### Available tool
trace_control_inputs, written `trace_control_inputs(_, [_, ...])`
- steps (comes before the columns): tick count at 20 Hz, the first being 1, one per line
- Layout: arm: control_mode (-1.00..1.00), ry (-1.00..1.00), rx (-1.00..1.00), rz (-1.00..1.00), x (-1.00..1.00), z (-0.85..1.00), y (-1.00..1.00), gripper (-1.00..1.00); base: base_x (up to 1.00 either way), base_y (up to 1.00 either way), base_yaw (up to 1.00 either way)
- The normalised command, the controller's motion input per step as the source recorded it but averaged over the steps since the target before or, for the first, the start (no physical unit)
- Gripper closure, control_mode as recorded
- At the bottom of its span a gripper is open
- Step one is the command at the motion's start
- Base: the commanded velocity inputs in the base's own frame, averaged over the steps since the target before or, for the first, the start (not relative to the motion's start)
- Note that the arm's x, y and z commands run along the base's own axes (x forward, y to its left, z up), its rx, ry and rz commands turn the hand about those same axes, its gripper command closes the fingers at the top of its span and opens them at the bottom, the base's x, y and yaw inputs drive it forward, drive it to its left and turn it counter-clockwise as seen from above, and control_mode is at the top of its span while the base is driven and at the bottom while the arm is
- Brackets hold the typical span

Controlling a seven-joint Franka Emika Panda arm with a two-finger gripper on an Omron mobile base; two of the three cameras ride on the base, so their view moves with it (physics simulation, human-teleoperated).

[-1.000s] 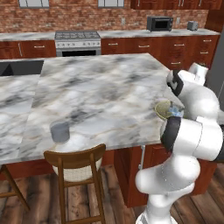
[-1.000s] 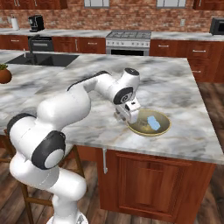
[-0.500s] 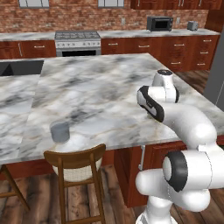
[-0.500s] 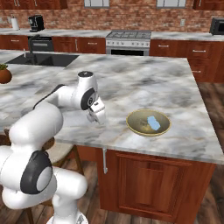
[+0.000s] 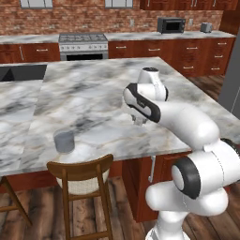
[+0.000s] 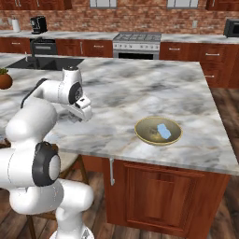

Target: There are four ice cubes in the ice bowl. Place two ice cubes in each glass of water.

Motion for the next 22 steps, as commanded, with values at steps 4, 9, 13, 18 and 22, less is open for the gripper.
trace_control_inputs(4, [-1.00,0.07,0.03,0.36,0.39,0.00,0.55,1.00,0.00,0.00,0.00])
trace_control_inputs(9, [-1.00,-0.01,0.09,0.37,0.16,0.00,0.18,1.00,0.00,0.00,0.00])
trace_control_inputs(13, [-1.00,-0.01,0.13,0.42,0.01,0.00,0.13,1.00,0.00,0.00,0.00])
trace_control_inputs(18, [-1.00,0.00,0.11,0.41,0.25,-0.08,0.45,1.00,0.00,0.00,0.00])
trace_control_inputs(22, [-1.00,0.00,0.09,0.39,0.24,-0.02,0.58,1.00,0.00,0.00,0.00])
